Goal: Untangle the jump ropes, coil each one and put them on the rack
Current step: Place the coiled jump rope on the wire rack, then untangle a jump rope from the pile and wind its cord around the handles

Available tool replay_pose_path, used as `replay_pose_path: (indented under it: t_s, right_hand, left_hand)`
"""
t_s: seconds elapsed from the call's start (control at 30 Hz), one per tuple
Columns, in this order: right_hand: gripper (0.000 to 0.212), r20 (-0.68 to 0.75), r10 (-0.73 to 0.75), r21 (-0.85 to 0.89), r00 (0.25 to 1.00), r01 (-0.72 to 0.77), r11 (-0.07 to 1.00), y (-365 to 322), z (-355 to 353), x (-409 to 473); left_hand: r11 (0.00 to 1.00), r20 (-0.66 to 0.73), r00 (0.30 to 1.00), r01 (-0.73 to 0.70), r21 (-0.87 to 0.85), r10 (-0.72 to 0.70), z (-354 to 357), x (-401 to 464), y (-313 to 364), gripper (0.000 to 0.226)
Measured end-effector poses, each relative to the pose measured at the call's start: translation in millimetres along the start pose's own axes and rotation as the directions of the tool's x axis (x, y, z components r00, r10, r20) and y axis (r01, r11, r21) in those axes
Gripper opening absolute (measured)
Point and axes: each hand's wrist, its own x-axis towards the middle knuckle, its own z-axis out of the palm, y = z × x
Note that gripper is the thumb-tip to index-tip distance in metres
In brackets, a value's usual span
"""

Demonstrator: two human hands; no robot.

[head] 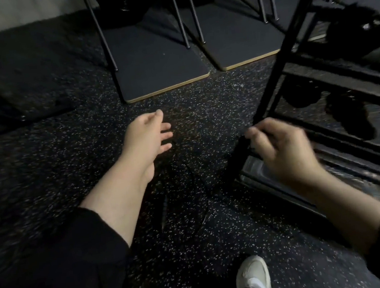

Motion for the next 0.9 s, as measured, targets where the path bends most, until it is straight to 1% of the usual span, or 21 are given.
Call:
replay_pose_path:
  t_s: [0.1, 0.2, 0.27, 0.33, 0.4, 0.47, 0.5, 0.57, 0.63, 0.67, 0.7, 0.73, 0.77, 0.8, 0.87, 0.9]
  right_hand:
    - [0.026, 0.233, 0.098, 0.029, 0.968, -0.107, 0.994, -7.3, 65.7, 0.9]
    - [0.027, 0.368, 0.193, -0.008, 0.910, -0.204, 0.979, 4.1, 131.7, 7.6]
    - [0.024, 0.459, 0.283, -0.040, 0.842, -0.298, 0.954, 21.1, 174.0, 13.6]
    - [0.021, 0.567, 0.361, -0.107, 0.741, -0.368, 0.924, 38.2, 213.3, 15.9]
    - [0.019, 0.677, 0.374, -0.181, 0.634, -0.349, 0.919, 55.1, 248.9, 14.7]
    - [0.012, 0.733, 0.426, -0.258, 0.531, -0.362, 0.896, 71.9, 283.6, 9.8]
    - [0.017, 0.734, 0.448, -0.295, 0.510, -0.355, 0.887, 79.8, 301.0, 8.2]
    - [0.035, 0.740, 0.463, -0.354, 0.488, -0.303, 0.885, 95.1, 336.6, 6.7]
    - [0.043, 0.776, 0.481, -0.391, 0.409, -0.288, 0.874, 102.8, 367.0, 6.7]
    - [0.043, 0.795, 0.479, -0.407, 0.371, -0.258, 0.876, 105.5, 380.2, 4.8]
    - [0.043, 0.809, 0.466, -0.413, 0.359, -0.218, 0.884, 109.1, 393.9, 1.8]
    - [0.041, 0.820, 0.441, -0.405, 0.365, -0.174, 0.898, 113.4, 406.6, -3.1]
    - [0.049, 0.826, 0.419, -0.402, 0.377, -0.127, 0.907, 121.3, 419.7, -8.6]
    - [0.055, 0.828, 0.420, -0.413, 0.371, -0.101, 0.905, 132.5, 433.3, -13.2]
    - [0.060, 0.836, 0.445, -0.438, 0.322, -0.097, 0.894, 154.7, 454.3, -20.2]
    - [0.060, 0.842, 0.436, -0.442, 0.316, -0.058, 0.895, 160.5, 459.5, -19.9]
  left_hand:
    - [0.998, -0.067, 0.997, 0.040, -0.040, -0.043, -35.7, 10.9, -21.6, 0.034]
    - [0.995, -0.126, 0.988, 0.081, -0.052, -0.087, -72.4, 24.1, -51.4, 0.028]
    - [0.994, -0.166, 0.980, 0.100, -0.046, -0.106, -97.5, 33.5, -74.2, 0.026]
    - [0.991, -0.215, 0.968, 0.128, -0.025, -0.131, -123.1, 42.9, -99.7, 0.027]
    - [0.986, -0.259, 0.952, 0.168, -0.005, -0.164, -145.5, 54.2, -126.1, 0.024]
    - [0.980, -0.282, 0.942, 0.199, 0.025, -0.184, -161.8, 67.0, -150.7, 0.018]
    - [0.977, -0.286, 0.940, 0.207, 0.047, -0.185, -167.9, 74.8, -161.3, 0.016]
    - [0.968, -0.283, 0.941, 0.225, 0.108, -0.187, -175.4, 90.9, -180.1, 0.014]
    - [0.955, -0.266, 0.947, 0.234, 0.184, -0.181, -178.7, 109.9, -197.8, 0.016]
    - [0.943, -0.252, 0.951, 0.237, 0.235, -0.177, -178.8, 121.0, -206.8, 0.018]
    - [0.926, -0.237, 0.956, 0.238, 0.294, -0.171, -177.7, 133.0, -215.7, 0.020]
    - [0.902, -0.220, 0.961, 0.237, 0.362, -0.165, -175.9, 145.1, -224.8, 0.021]
    - [0.869, -0.202, 0.967, 0.230, 0.437, -0.155, -173.9, 157.1, -233.7, 0.022]
    - [0.828, -0.181, 0.973, 0.218, 0.517, -0.144, -171.9, 169.6, -243.1, 0.023]
    - [0.738, -0.135, 0.981, 0.194, 0.647, -0.139, -165.8, 193.6, -262.1, 0.022]
    - [0.693, -0.109, 0.983, 0.180, 0.698, -0.145, -162.6, 204.7, -271.9, 0.022]
